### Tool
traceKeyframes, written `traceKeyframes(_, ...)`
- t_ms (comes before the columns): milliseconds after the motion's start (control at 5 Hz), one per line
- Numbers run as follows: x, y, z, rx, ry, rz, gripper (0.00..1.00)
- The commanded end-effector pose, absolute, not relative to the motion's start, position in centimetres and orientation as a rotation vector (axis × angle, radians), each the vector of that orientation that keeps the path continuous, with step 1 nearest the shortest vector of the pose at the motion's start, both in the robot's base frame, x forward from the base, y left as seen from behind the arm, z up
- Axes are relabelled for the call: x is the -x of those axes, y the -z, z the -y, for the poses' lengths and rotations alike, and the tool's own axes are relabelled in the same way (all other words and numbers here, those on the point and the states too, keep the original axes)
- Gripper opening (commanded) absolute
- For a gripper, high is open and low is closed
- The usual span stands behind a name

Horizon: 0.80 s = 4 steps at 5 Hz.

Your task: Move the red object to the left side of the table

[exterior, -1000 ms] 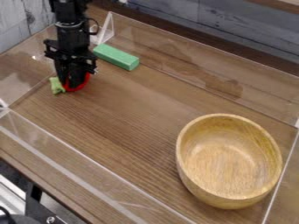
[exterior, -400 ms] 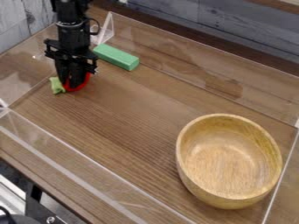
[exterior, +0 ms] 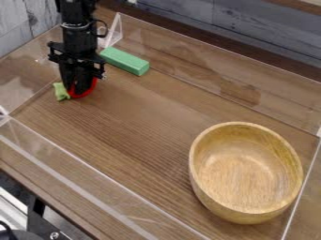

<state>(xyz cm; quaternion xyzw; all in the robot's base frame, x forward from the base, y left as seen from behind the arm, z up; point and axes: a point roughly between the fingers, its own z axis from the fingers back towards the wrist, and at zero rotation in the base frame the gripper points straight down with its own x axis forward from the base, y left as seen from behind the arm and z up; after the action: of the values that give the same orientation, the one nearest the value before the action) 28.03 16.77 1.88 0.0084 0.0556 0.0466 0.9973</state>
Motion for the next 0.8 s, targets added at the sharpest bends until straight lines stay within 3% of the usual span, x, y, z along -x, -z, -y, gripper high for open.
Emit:
traceKeyframes(0, -28.17, -1.37, -15.99, -0.009, -0.087, -0.128, 0.00)
traceKeyframes(600, -28.19, -1.46, -15.68, -0.005, -0.094, -0.140, 0.00)
